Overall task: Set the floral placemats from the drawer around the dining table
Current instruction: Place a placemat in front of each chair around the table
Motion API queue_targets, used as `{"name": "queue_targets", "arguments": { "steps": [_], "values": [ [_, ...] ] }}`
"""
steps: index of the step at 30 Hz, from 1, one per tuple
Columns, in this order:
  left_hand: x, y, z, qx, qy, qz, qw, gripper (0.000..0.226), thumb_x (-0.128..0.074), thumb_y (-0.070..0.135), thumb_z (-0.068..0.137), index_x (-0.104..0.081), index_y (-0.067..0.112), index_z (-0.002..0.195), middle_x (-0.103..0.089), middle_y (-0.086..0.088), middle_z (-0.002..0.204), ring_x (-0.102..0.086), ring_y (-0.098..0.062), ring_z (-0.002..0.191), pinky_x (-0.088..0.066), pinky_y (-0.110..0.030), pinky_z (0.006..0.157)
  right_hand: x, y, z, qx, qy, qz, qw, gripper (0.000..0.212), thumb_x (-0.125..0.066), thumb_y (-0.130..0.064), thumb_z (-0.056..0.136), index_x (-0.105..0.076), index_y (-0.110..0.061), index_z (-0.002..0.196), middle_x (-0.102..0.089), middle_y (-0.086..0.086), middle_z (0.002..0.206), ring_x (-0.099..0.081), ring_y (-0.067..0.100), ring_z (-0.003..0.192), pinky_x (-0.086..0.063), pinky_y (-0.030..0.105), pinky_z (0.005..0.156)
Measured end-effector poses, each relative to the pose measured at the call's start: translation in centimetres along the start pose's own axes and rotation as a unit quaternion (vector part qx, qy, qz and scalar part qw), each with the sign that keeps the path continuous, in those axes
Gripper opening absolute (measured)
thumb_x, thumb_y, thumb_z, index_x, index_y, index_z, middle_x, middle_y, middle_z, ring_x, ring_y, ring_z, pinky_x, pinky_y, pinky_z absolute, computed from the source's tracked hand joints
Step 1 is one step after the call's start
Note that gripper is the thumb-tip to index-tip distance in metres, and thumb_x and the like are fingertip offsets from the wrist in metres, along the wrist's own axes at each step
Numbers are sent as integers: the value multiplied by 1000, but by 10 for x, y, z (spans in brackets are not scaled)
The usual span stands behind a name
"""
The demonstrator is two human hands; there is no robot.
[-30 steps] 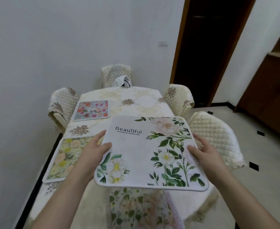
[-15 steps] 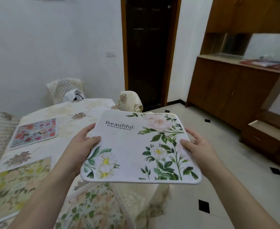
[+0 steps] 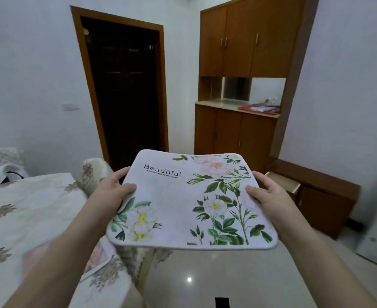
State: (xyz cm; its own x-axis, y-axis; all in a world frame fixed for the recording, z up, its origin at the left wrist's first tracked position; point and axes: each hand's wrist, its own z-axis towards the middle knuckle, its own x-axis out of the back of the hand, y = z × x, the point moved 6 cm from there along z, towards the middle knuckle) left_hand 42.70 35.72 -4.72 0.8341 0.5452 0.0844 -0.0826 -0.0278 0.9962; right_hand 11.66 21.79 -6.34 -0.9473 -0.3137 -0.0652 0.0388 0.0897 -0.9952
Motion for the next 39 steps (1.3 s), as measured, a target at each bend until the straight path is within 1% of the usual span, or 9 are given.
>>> {"name": "queue_targets", "arguments": {
  "steps": [3, 5, 9, 14, 18, 22, 28, 34, 39],
  "values": [
    [-35, 15, 25, -14, -20, 2, 1000, 40, -54, 4, 93, -65, 38, 113, -75, -16, 97, -72, -40, 83, -56, -59, 82, 33, -14, 18, 11, 22, 25, 999, 41, -55, -13, 98, -49, -29, 136, -73, 7, 105, -75, 31, 82, -59, 38, 56],
    [-51, 22, 43, -20, -37, 2, 999, 39, -54, 5, 95, -65, 38, 112, -75, -16, 97, -72, -42, 85, -54, -61, 84, 47, -21, 31, 10, 20, 36, 999, 43, -55, -12, 98, -48, -27, 138, -72, 10, 109, -74, 33, 84, -59, 41, 59],
    [-80, 33, 84, -35, -63, 12, 997, 38, -53, 5, 95, -65, 36, 113, -76, -14, 94, -73, -38, 80, -57, -54, 80, 64, -32, 65, 4, 3, 56, 998, 45, -55, -10, 97, -47, -26, 138, -71, 15, 110, -74, 36, 82, -58, 38, 53],
    [-96, 34, 142, -44, -68, 3, 997, 35, -51, 7, 97, -63, 35, 113, -76, -12, 88, -74, -34, 73, -58, -35, 54, 65, -39, 124, 6, 5, 38, 999, 45, -56, -9, 97, -46, -25, 138, -72, 15, 108, -74, 35, 82, -58, 36, 52],
    [-101, 33, 197, -39, -66, -1, 997, 36, -49, 5, 96, -66, 33, 110, -76, -12, 87, -74, -33, 73, -59, -38, 62, 53, -48, 182, 6, 6, 32, 999, 38, -54, -9, 98, -51, -25, 132, -75, 13, 99, -74, 35, 80, -58, 36, 51],
    [-105, 38, 254, -41, -70, 4, 997, 36, -49, 8, 96, -65, 33, 116, -76, -14, 92, -73, -37, 79, -59, -41, 67, 44, -50, 237, 4, 8, 36, 999, 37, -55, -9, 98, -51, -26, 130, -76, 11, 96, -74, 34, 80, -58, 37, 51],
    [-132, 38, 328, -32, -76, -15, 997, 35, -47, 6, 97, -66, 29, 117, -75, -17, 90, -73, -32, 70, -57, -32, 48, 47, -54, 316, 4, 13, 36, 999, 32, -54, -8, 97, -54, -27, 123, -76, 10, 96, -74, 34, 81, -59, 39, 55],
    [-178, 32, 407, -28, -67, -14, 997, 35, -47, 7, 97, -65, 29, 118, -75, -17, 92, -73, -34, 73, -58, -34, 50, 76, -60, 411, 3, -1, 28, 1000, 30, -56, -10, 96, -55, -31, 118, -76, 10, 96, -74, 35, 81, -59, 38, 54],
    [-229, 33, 473, -25, -41, -12, 999, 35, -47, 7, 97, -64, 29, 119, -75, -17, 90, -73, -33, 70, -57, -32, 49, 106, -70, 500, 0, -22, 32, 999, 33, -57, -11, 95, -55, -31, 121, -76, 9, 96, -74, 34, 79, -58, 35, 50]
  ]
}}
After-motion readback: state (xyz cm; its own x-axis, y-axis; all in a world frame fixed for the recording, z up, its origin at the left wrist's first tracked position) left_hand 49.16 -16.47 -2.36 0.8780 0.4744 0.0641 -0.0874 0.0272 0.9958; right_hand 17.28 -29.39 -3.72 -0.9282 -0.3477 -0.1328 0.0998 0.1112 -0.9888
